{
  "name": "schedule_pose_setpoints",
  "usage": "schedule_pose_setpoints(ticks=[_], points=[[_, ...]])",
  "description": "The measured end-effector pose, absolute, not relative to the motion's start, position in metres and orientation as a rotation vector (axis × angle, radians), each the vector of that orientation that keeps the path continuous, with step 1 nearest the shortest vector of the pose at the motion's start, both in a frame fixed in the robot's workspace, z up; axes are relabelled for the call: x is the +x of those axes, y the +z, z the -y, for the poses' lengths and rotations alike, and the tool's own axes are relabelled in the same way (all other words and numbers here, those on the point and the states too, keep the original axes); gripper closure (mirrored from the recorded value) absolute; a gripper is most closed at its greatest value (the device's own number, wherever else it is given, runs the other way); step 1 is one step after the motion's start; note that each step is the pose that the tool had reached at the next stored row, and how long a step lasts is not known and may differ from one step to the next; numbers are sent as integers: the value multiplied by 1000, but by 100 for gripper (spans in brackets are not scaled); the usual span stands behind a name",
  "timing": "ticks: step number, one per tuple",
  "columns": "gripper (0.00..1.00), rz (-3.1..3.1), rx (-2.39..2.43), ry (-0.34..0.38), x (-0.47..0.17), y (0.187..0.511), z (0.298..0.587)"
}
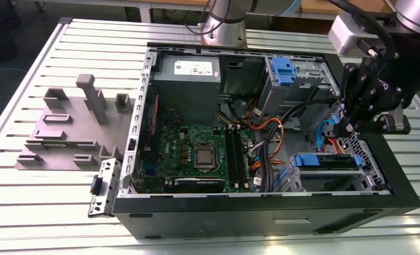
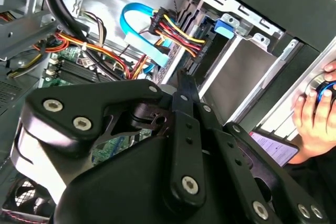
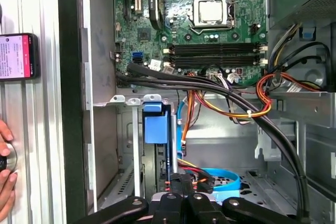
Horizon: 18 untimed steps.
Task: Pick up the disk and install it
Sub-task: 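Insert the second disk wire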
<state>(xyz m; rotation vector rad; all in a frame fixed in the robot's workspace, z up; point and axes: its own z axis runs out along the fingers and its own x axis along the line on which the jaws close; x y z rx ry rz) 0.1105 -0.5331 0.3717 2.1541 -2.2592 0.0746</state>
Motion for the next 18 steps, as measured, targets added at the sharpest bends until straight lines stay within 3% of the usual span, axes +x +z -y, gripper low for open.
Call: schedule_pose_setpoints(ticks=[18], points=[[89,2239,2136,59,114,374,515]])
